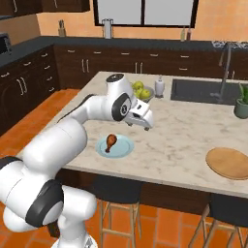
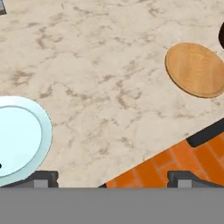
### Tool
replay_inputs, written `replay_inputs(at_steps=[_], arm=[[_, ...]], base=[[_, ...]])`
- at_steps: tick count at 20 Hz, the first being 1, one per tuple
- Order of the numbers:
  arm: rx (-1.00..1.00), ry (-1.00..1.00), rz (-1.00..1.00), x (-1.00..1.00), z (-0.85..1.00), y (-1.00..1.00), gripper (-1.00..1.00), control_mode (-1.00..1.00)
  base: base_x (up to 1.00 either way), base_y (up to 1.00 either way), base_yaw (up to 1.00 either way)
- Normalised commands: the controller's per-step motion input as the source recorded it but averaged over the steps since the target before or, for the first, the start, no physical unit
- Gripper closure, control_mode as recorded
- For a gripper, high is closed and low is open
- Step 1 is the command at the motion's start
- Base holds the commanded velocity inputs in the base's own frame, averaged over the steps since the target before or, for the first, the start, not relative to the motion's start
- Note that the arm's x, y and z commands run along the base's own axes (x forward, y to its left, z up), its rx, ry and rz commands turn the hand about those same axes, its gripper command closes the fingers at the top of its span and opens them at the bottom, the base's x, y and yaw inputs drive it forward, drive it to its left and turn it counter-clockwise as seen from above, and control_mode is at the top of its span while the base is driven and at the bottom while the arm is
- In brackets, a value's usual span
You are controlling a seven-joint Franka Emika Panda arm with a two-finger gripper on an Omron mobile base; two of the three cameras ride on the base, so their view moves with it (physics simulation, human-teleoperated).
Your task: Pick the chicken drumstick and squash from their plates and place them in the bowl. Then put the bowl in the fridge.
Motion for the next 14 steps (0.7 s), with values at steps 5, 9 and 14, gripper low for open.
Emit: replay_inputs(at_steps=[5, 9, 14], arm=[[0.0, 0.0, 0.0, 0.0, 0.0, 0.0, -1.0, 1.0], [0.0, 0.01, 0.01, 0.19, -0.05, -0.02, -1.0, -1.0], [0.18, 0.16, 0.33, 0.59, -0.52, -0.39, -1.0, -1.0]], base=[[0.1, 1.0, 0.0], [0.04, 0.24, 0.0], [0.0, 0.0, 0.0]])
